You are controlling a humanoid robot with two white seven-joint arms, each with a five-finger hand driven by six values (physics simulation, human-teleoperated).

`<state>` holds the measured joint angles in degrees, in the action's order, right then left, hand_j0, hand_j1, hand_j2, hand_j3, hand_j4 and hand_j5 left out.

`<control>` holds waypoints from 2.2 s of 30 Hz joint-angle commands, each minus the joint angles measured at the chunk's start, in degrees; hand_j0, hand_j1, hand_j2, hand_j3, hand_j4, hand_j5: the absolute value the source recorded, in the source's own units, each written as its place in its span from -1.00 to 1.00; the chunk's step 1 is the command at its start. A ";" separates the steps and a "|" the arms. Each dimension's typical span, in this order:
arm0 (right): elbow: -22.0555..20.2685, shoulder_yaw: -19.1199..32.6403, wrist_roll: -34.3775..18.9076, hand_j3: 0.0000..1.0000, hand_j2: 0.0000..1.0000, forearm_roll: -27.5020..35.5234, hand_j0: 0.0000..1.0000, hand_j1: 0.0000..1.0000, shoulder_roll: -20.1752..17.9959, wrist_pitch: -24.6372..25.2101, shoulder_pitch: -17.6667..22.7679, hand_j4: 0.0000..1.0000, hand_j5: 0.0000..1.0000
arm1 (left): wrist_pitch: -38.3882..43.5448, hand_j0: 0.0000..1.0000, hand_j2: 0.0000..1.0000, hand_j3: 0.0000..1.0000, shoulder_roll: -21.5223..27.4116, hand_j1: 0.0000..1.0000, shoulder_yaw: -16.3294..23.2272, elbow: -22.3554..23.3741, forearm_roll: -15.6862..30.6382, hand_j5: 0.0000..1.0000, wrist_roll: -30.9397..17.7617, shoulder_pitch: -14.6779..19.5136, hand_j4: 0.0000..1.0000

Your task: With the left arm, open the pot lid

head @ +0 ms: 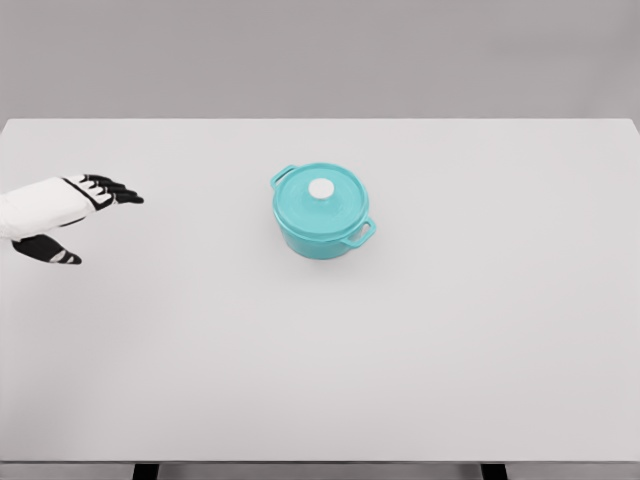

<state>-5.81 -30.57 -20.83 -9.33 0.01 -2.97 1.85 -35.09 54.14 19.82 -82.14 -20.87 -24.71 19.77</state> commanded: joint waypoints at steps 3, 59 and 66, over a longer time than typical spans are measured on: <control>0.10 -0.02 0.00 1.00 1.00 0.01 1.00 1.00 -0.01 0.07 0.35 1.00 1.00 | 0.09 1.00 1.00 1.00 -0.35 1.00 0.40 -0.13 0.13 1.00 -0.25 0.00 1.00; 0.10 -0.02 0.00 1.00 1.00 0.01 1.00 1.00 -0.01 0.07 0.35 1.00 1.00 | 15.32 0.65 0.65 0.65 -31.38 0.65 47.16 14.37 3.03 0.65 -10.29 47.37 0.65; 0.10 -0.02 0.00 1.00 1.00 0.01 1.00 1.00 -0.01 0.07 0.35 1.00 1.00 | 15.23 0.65 0.65 0.65 -32.61 0.65 48.21 15.69 2.85 0.65 -10.29 47.37 0.65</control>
<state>-5.72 -30.57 -20.81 -9.34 0.01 -2.89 2.20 -19.93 21.74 67.67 -66.67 -18.11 -35.02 67.15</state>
